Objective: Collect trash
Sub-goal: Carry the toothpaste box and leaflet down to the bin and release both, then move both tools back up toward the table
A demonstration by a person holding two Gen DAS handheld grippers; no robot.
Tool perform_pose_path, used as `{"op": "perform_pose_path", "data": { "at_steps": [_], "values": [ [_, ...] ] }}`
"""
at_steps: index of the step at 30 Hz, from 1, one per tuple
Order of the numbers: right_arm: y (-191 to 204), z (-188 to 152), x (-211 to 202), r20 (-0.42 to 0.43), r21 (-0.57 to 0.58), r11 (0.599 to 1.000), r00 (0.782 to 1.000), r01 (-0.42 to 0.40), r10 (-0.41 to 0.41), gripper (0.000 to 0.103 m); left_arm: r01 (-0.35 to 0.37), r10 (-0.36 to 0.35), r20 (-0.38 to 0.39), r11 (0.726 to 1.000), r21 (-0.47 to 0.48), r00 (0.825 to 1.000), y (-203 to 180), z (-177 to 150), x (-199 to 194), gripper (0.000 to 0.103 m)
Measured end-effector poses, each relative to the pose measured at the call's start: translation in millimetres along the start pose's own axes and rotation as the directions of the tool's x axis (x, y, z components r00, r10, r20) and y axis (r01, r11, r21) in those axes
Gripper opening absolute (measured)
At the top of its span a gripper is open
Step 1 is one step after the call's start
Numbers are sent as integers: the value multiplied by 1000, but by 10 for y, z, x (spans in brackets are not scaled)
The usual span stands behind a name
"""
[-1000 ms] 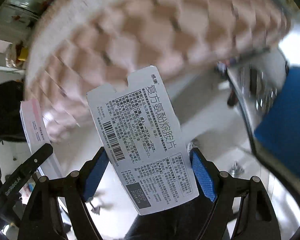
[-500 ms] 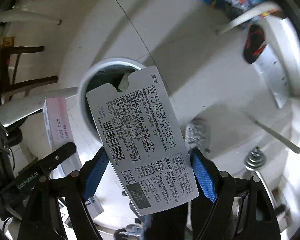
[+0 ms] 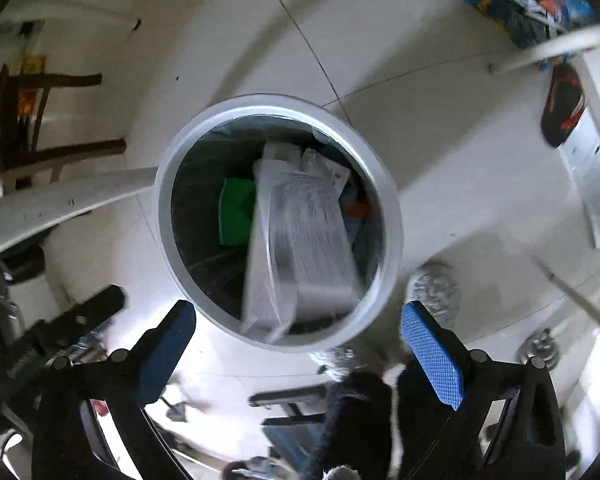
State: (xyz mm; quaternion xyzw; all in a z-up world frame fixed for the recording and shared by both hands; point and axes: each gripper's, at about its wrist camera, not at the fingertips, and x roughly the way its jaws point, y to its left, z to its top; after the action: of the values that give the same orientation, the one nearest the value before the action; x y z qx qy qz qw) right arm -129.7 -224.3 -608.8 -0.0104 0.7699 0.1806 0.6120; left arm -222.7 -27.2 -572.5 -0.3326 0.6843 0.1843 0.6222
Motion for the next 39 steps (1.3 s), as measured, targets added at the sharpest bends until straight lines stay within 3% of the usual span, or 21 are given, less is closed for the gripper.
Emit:
{"op": "perform_pose_path", "data": {
  "at_steps": [5,8,17,32,39],
  "values": [
    [89,-148,-276,41,-66,990,992,124,-121,103,-145,138,109,988,58,984,-10,-257,-327,99],
    [159,-259,-485,87,-102,974,977,201,-192,103,-143,134,111,987,79,985,-76,-400,-432,99],
    [309,-565,-1098,176,-164,945,951,285,-256,103,-142,130,124,985,94,984,-224,-754,-925,99],
    [807,-1300,-2755,237,-205,939,945,277,-227,103,-99,81,178,991,94,981,-348,-1427,-2465,99],
    [1133,-1553,-3548,264,-186,956,948,229,-176,103,-144,112,271,985,99,956,-372,-1572,-3284,98]
  ]
}}
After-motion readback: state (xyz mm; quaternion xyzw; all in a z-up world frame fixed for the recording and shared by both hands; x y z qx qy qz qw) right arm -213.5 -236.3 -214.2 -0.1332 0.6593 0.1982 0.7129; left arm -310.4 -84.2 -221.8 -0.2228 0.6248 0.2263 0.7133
